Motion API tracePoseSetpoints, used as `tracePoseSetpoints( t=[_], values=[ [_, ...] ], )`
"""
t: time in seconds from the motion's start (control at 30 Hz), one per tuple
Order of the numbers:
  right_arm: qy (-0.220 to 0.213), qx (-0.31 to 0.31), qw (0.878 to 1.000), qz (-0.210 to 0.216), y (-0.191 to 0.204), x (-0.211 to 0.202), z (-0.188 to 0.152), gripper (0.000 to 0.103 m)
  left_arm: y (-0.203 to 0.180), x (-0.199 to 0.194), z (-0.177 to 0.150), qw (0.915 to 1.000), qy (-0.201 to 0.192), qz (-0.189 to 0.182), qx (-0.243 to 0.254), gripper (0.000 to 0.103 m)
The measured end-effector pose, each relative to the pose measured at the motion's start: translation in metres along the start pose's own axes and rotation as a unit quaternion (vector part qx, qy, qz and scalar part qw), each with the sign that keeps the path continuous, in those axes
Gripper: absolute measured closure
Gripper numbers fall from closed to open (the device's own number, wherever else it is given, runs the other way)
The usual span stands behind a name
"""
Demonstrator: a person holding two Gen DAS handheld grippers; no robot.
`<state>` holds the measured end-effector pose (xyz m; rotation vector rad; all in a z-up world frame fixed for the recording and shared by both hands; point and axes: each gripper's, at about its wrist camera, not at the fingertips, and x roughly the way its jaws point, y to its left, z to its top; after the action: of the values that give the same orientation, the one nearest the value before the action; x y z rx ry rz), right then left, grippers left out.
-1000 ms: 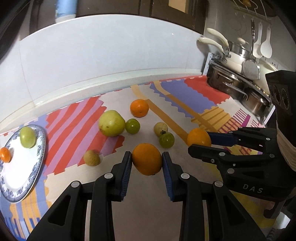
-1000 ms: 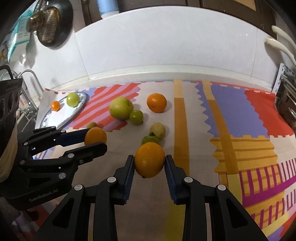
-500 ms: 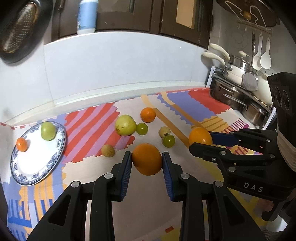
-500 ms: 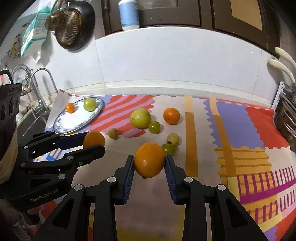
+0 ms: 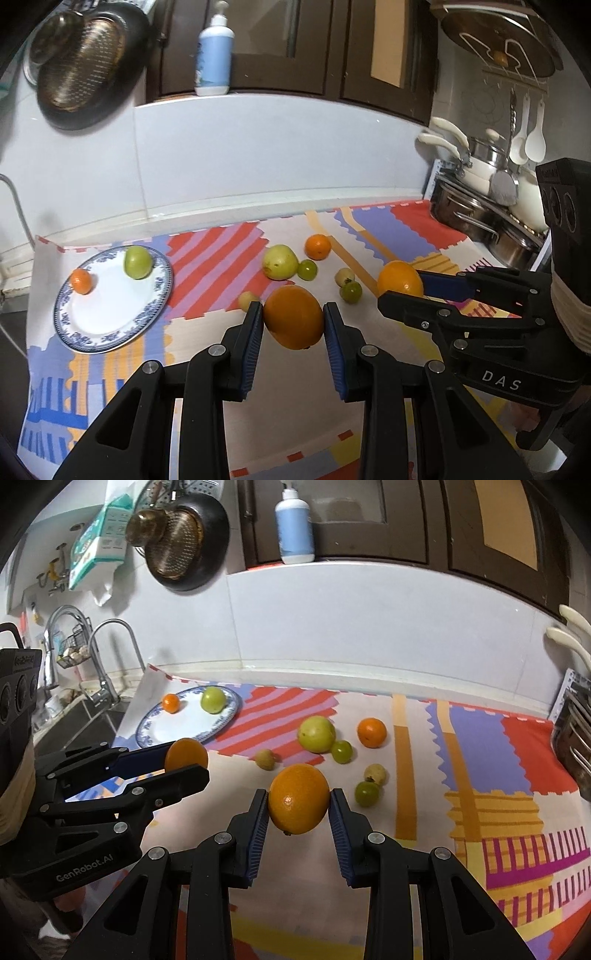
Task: Organize fruits
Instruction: 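Carry both oranges with both grippers over the plate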
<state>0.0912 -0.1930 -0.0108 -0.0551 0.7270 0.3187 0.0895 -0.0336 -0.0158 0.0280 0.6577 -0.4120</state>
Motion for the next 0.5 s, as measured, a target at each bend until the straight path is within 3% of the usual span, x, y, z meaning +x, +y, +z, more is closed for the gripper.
tracePoseSetpoints(
  t=[0.5],
  values=[
    [-0.041, -0.042, 0.997, 0.052, 0.054, 0.01, 0.041, 0.069, 0.055, -0.039, 0.011, 0.9959, -0.039, 0.075, -0.032, 0.07]
  ],
)
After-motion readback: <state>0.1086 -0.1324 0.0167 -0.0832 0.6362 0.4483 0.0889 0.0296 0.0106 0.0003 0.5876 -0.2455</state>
